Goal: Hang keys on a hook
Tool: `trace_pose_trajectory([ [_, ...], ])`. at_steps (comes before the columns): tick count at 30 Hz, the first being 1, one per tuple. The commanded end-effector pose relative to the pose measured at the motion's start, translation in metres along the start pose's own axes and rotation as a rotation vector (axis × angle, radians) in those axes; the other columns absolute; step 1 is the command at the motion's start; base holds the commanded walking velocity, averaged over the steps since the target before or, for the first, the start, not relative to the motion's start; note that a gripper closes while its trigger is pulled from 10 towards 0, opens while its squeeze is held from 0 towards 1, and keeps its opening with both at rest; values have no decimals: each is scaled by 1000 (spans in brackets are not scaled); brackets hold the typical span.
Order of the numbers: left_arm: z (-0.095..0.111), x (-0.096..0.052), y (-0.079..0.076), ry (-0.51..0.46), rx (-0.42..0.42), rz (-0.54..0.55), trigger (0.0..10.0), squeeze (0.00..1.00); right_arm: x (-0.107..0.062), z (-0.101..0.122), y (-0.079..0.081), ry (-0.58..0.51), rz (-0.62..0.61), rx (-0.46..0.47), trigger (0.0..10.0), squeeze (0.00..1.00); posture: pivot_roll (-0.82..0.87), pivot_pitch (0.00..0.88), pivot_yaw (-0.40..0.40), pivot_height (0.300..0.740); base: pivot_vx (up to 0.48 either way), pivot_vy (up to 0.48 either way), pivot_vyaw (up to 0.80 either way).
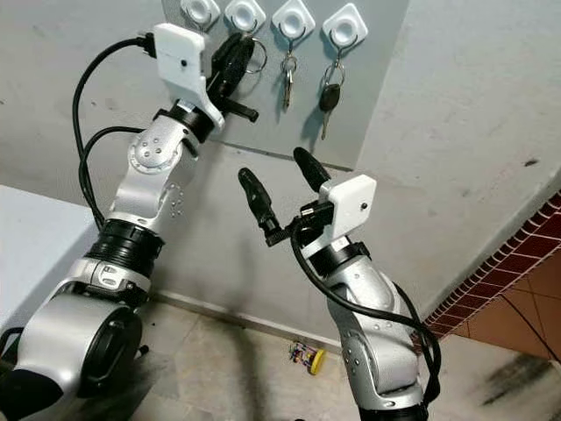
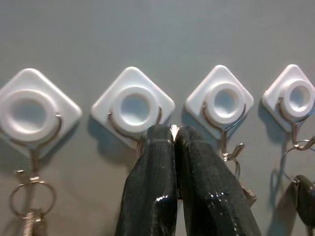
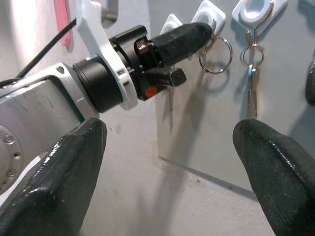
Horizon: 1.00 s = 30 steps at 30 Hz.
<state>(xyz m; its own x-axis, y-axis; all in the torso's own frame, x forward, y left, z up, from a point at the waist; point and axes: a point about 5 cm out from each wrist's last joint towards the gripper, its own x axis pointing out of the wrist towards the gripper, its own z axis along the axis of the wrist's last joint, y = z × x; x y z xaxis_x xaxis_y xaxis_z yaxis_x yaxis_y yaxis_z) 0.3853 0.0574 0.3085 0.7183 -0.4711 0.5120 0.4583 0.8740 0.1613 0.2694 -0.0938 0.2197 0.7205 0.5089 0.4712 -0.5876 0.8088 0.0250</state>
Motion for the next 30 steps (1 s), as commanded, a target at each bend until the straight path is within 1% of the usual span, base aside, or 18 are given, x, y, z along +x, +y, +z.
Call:
trace_pose_trajectory([
  [1, 7, 6, -4, -18, 24, -23, 10000, 0, -1, 4, 2, -11, 3, -5, 10000, 0, -31, 109, 22, 740, 0, 0, 0],
  [3, 7, 7, -1, -10, 18, -6, 10000, 0, -1, 4, 3, -11, 1, -5, 10000, 0, -33, 110, 25, 740, 0, 0, 0],
  [4, 6, 7, 4, -1, 17, 29, 10000, 0, -1, 4, 3, -11, 0, -5, 10000, 0, -33, 110, 25, 740, 0, 0, 0],
  [8, 5, 6, 17, 16, 27, 125, 10000, 0, -2, 4, 3, -10, -4, -3, 10000, 0, -33, 112, 24, 740, 0, 0, 0],
  [12, 6, 3, 30, 24, 72, 224, 10000, 0, -3, 4, 3, -7, -4, 0, 10000, 0, -30, 112, 22, 740, 0, 0, 0],
  [14, 5, 1, 34, 34, 81, 243, 10000, 0, -3, 3, 4, -7, -3, 2, 10000, 0, -26, 112, 19, 740, 0, 0, 0],
  [17, 3, -2, 37, 40, 69, 252, 10000, 0, -2, 3, 4, -5, 2, 3, 10000, 0, -23, 113, 16, 740, 0, 0, 0],
  [19, 4, -3, 36, 35, 58, 248, 10000, 0, -2, 3, 4, -4, 4, 3, 10000, 0, -22, 112, 15, 740, 0, 0, 0],
  [22, 3, -5, 29, 25, 33, 209, 10000, 0, -2, 2, 4, -2, 3, 4, 10000, 0, -22, 112, 15, 740, 0, 0, 0],
  [23, 3, -5, 29, 25, 33, 209, 10000, 0, -2, 2, 4, -2, 3, 4, 10000, 0, -22, 112, 15, 740, 0, 0, 0],
  [25, -1, -5, 16, 38, 33, 148, 10000, 0, -2, 2, 4, 0, 7, 7, 10000, 0, -22, 112, 15, 740, 0, 0, 0],
  [30, -3, -4, 9, 36, 27, 109, 10000, 0, -1, 1, 5, 0, 10, 8, 10000, 0, -15, 108, 9, 740, 0, 0, 0],
])
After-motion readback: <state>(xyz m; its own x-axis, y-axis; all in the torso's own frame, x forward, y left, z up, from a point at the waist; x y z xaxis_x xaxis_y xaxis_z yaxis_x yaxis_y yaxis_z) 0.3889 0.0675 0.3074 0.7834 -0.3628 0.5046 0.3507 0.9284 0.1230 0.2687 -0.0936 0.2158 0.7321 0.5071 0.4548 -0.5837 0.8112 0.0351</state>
